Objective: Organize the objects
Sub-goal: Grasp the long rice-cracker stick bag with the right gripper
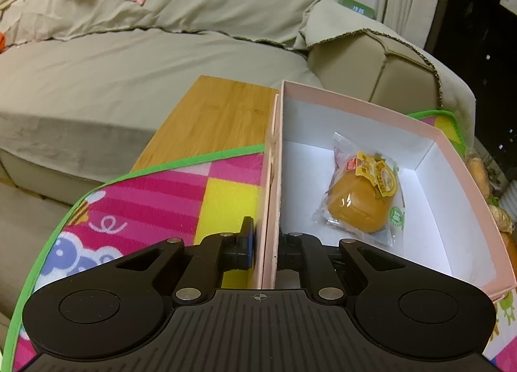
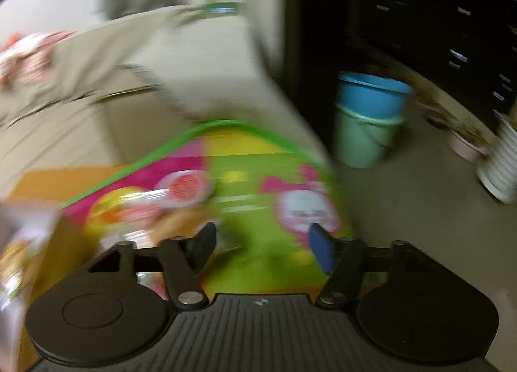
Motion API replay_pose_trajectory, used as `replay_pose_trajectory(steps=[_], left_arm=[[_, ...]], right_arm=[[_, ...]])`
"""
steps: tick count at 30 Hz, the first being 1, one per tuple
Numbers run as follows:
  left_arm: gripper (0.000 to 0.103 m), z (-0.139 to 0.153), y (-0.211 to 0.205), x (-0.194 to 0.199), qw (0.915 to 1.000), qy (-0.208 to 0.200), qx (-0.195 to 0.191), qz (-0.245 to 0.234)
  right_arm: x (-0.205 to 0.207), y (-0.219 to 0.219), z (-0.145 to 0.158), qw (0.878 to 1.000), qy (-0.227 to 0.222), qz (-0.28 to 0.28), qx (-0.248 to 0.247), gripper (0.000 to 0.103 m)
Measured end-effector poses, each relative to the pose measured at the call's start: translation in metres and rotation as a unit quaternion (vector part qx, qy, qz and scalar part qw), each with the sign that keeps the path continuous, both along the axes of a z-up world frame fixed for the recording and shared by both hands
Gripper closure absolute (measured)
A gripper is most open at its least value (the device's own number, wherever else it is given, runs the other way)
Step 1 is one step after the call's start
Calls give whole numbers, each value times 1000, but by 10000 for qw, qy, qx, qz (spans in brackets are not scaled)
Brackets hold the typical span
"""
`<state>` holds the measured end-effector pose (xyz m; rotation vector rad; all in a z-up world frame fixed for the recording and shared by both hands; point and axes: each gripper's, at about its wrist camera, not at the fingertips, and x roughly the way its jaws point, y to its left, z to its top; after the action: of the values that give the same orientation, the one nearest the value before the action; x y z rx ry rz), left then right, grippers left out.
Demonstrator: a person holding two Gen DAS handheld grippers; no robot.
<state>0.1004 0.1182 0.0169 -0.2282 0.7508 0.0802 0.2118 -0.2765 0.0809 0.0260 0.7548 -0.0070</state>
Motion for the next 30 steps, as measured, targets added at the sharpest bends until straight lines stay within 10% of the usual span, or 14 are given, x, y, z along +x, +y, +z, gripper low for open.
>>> replay_pose_trajectory(steps=[5,15,20,26,30], left_arm=[[92,2,-4,-4,10000,28,71,22],[91,2,-10,-6,9999,37,113,-37],[91,2,-13,-9,9999,36,76,-64],[91,1,-11,-14,10000,42,-25,-69],[91,1,-12,-16,9999,39,-8,-103]], right_arm=[[11,-30,-35,9971,570,-359,365,56],[-110,1,-23,9831,997,942,1212,55],[-130,28,-2,9855,588,1219,1024,31],[-108,52,-33,9886,1085,615,847,31],[-116,65,-38,9913,932,716,586,57]])
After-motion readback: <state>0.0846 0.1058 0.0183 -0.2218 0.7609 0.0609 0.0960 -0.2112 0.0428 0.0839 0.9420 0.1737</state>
